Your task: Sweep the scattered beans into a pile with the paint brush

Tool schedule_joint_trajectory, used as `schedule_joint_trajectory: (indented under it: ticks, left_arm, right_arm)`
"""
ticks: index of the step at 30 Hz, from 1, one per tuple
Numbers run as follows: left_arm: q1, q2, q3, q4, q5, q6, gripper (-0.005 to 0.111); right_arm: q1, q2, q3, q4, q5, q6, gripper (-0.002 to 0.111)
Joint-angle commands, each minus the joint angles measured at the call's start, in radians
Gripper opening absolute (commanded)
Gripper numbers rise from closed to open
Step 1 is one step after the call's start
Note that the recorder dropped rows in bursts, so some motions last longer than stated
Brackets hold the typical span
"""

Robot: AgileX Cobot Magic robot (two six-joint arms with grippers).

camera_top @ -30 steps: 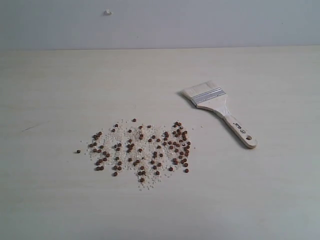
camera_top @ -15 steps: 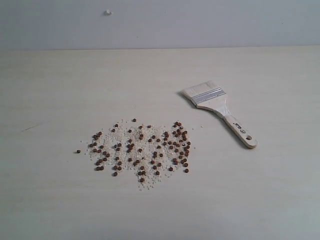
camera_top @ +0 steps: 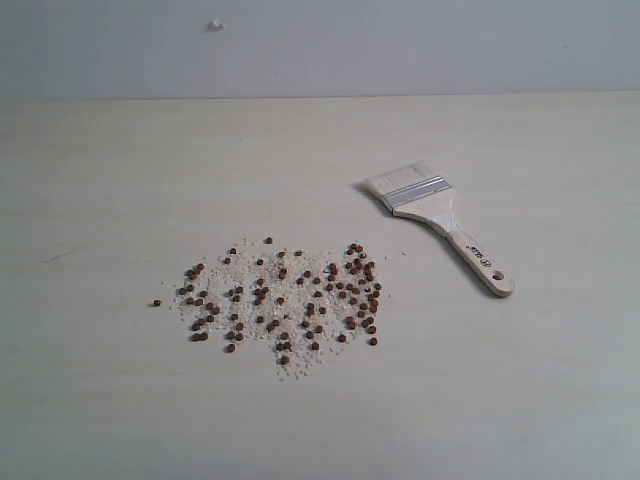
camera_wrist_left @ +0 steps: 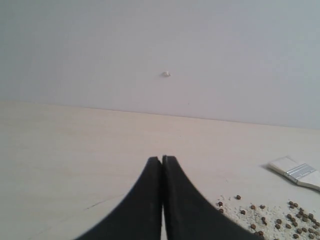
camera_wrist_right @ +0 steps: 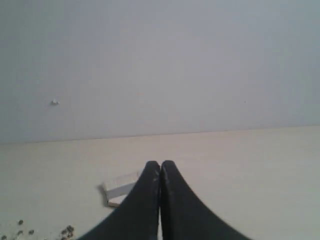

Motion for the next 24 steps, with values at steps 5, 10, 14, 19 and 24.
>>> schedule_joint_trajectory:
  ticks: [5,10,14,19,24]
  left_arm:
    - [0.002,-0.007,0.000,-0.007,0.005,-0.004,0.000]
    - [0.002,-0.007,0.000,-0.007,0.005,-0.004,0.000]
    - [0.002,-0.007,0.000,-0.007,0.005,-0.004,0.000]
    - [0.002,-0.007,0.000,-0.007,0.005,-0.004,0.000]
    - [0.002,-0.007,0.000,-0.007,0.005,-0.004,0.000]
  right_arm:
    - [-0.005,-0.007,0.005,0.078,-0.112,0.001,0.000]
    - [-0.005,-0.007,0.005,0.112,-0.200,0.001,0.000]
    - [-0.005,-0.007,0.005,0.112,-0.316,0.002,0.000]
    - [-0.005,-0.007,0.005,0.112,-0.334,0.046,0.000]
    - [-0.005,-0.007,0.005,0.124,-0.334,0.046,0.000]
